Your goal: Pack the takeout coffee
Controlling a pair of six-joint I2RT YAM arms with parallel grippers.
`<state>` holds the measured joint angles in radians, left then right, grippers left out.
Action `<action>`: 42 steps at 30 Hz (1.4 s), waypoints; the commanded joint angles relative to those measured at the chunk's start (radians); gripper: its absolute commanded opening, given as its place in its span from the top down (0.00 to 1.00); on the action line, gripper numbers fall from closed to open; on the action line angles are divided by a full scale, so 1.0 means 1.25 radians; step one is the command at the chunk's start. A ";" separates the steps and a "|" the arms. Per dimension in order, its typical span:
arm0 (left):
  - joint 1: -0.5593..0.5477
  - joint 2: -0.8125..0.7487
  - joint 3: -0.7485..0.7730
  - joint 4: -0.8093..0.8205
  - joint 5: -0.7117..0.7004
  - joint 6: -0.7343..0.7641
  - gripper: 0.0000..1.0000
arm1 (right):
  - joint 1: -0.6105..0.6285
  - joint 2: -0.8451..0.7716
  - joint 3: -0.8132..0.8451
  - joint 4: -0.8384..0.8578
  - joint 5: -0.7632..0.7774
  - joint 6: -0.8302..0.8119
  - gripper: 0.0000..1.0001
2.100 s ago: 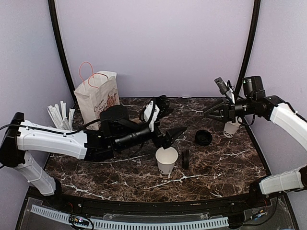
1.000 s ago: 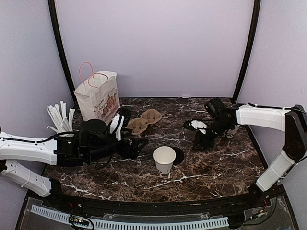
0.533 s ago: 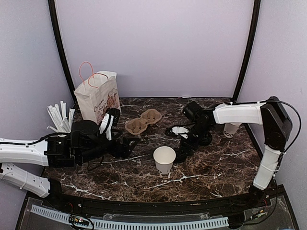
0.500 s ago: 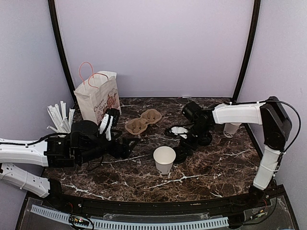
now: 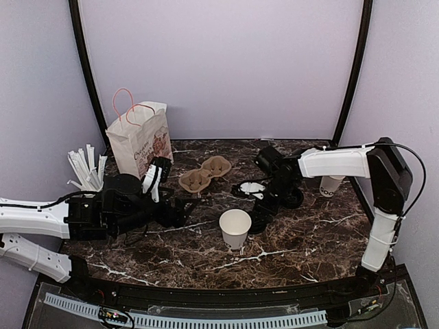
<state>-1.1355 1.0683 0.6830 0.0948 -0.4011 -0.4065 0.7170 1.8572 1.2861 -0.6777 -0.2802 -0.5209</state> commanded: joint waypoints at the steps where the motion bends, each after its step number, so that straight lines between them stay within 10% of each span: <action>1: 0.004 0.009 0.003 0.003 0.003 -0.004 0.11 | 0.033 0.019 0.009 0.000 0.035 -0.001 0.21; 42: 0.004 -0.022 -0.041 0.035 0.001 0.002 0.11 | 0.078 -0.027 -0.017 0.070 0.221 0.007 0.16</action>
<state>-1.1355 1.0767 0.6579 0.1043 -0.4000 -0.4061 0.8101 1.8748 1.2781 -0.6231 -0.0223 -0.5182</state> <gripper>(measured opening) 0.891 0.837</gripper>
